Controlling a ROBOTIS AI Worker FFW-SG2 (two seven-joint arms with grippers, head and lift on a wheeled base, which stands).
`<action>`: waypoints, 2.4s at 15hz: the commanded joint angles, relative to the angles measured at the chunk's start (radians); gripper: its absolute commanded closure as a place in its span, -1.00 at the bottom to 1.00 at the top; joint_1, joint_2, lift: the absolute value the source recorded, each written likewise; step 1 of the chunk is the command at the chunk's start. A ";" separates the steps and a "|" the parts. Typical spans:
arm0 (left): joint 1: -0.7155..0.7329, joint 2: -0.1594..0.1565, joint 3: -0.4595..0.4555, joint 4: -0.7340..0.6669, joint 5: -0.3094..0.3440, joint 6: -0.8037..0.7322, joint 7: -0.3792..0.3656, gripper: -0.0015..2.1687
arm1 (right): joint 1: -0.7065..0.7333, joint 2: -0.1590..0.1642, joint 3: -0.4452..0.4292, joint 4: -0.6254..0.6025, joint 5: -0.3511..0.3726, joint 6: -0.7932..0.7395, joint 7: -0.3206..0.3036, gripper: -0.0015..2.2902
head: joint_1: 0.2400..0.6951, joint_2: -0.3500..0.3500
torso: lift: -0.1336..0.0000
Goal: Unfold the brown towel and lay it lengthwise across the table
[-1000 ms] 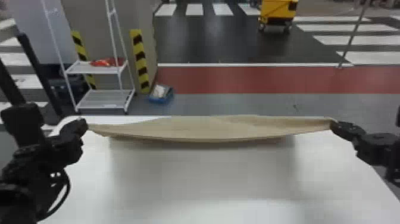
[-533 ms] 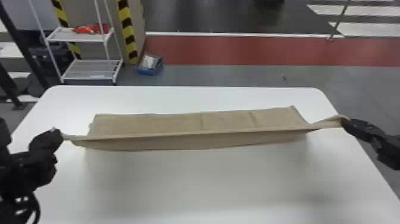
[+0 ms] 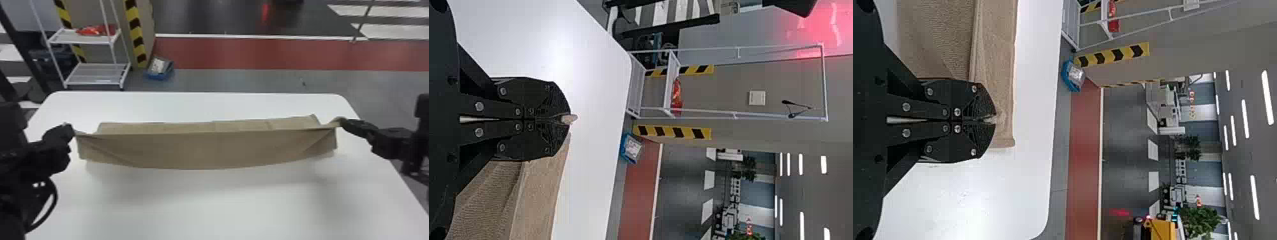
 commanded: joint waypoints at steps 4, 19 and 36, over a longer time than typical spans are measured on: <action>-0.236 0.006 -0.069 0.334 -0.103 -0.037 -0.004 0.61 | -0.231 -0.012 0.078 0.308 0.072 -0.009 -0.024 0.36 | 1.00 -0.02 | -0.82; -0.472 0.012 -0.158 0.733 -0.212 -0.175 0.051 -0.98 | -0.389 -0.041 0.200 0.685 0.109 -0.291 -0.262 -1.00 | 0.87 -0.02 | -0.82; -0.380 0.124 0.010 0.828 -0.023 -0.454 -0.253 -0.93 | -0.328 -0.097 0.156 0.759 0.024 -0.414 -0.213 -0.81 | 1.00 0.05 | -0.82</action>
